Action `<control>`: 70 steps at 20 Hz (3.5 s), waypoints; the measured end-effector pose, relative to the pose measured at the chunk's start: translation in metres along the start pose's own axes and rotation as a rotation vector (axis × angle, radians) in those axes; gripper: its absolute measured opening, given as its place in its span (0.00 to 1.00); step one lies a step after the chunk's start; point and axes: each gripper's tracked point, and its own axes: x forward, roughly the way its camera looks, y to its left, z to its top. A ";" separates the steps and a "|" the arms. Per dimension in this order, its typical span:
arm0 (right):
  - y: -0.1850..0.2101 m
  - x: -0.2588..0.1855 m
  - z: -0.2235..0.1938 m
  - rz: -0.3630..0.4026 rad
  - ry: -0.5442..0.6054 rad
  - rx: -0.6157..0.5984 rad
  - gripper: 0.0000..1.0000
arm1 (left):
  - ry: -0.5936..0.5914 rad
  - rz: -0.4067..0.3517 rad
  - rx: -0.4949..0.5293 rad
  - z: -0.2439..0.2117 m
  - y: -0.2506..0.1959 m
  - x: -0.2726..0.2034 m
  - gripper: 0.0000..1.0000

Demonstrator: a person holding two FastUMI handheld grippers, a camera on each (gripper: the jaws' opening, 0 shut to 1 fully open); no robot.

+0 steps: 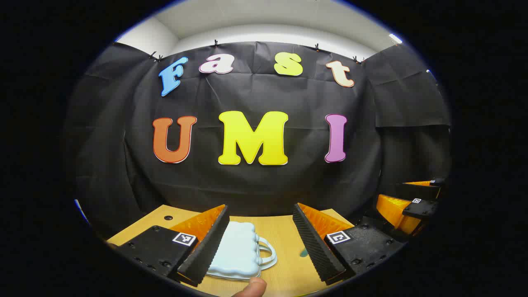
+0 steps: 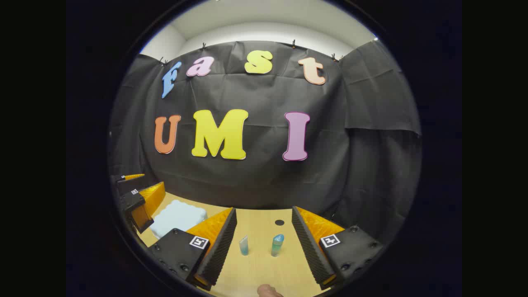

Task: First open the suitcase, pack the skin care products into it, and then close the suitcase.

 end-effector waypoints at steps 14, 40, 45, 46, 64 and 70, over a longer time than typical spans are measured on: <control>0.019 0.005 0.000 0.056 0.001 -0.059 0.80 | 0.001 0.046 0.047 -0.012 0.014 0.009 0.99; -0.147 0.060 -0.094 -0.017 0.103 -0.086 0.79 | 0.307 0.062 1.271 -0.269 -0.027 0.103 0.96; -0.150 0.076 -0.120 0.028 0.152 -0.060 0.79 | 0.413 0.064 1.402 -0.283 -0.004 0.128 0.74; -0.153 0.079 -0.125 0.034 0.160 -0.061 0.79 | 0.406 0.075 1.418 -0.280 -0.003 0.131 0.65; -0.096 0.028 -0.083 -0.131 0.138 -0.087 0.80 | 0.379 -0.001 1.148 -0.218 0.020 0.135 0.03; -0.039 0.016 -0.043 -0.162 0.073 -0.058 0.80 | 0.304 0.021 0.937 -0.141 0.076 0.117 0.03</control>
